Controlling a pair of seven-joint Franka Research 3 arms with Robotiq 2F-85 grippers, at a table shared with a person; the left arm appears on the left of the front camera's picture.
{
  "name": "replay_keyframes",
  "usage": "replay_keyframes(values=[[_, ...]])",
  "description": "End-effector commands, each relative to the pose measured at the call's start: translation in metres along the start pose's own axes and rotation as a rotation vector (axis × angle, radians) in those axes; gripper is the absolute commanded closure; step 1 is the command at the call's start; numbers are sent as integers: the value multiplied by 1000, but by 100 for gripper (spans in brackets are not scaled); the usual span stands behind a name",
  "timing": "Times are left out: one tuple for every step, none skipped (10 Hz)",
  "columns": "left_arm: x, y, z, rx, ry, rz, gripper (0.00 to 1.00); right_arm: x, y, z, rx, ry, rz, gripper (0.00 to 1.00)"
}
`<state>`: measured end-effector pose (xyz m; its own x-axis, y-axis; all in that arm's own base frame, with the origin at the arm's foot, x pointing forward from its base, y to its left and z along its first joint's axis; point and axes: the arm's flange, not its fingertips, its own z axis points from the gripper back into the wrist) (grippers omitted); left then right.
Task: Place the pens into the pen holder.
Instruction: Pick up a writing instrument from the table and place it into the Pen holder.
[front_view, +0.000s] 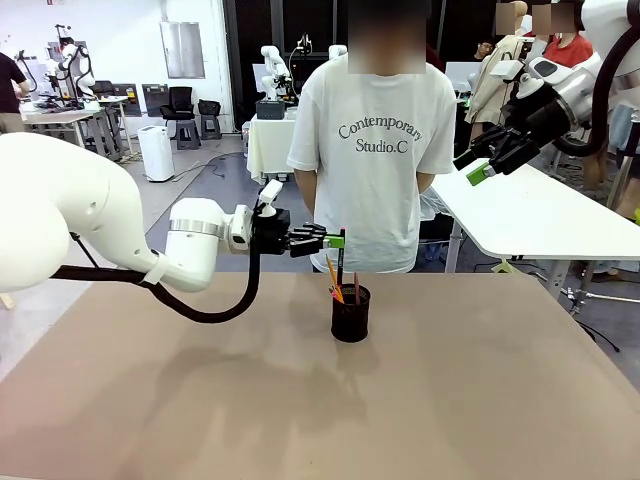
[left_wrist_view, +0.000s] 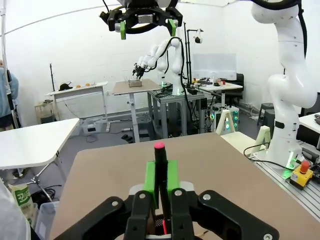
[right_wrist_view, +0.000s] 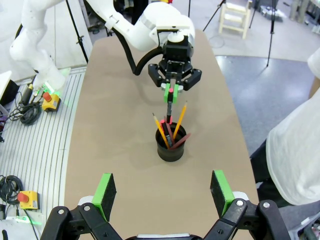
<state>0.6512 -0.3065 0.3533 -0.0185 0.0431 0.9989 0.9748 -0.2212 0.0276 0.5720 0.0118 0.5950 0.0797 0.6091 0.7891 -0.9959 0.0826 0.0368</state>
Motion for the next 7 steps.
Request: replay_keyframes(values=[[0,10,-1,-21,-11,17,100,3,1,0,0,0,2,0],[-3,12,-3,-29,-16,26,100,3,1,0,0,0,2,0],[-6,13,-4,-33,-22,33,100,3,1,0,0,0,2,0],[-8,15,-5,-40,-26,40,100,3,1,0,0,0,2,0],[-10,16,-8,-49,-33,42,100,3,1,0,0,0,2,0],[-11,18,-11,-63,-37,43,100,3,1,0,0,0,2,0],[-11,18,-13,-77,-43,47,100,3,1,0,0,0,2,0]])
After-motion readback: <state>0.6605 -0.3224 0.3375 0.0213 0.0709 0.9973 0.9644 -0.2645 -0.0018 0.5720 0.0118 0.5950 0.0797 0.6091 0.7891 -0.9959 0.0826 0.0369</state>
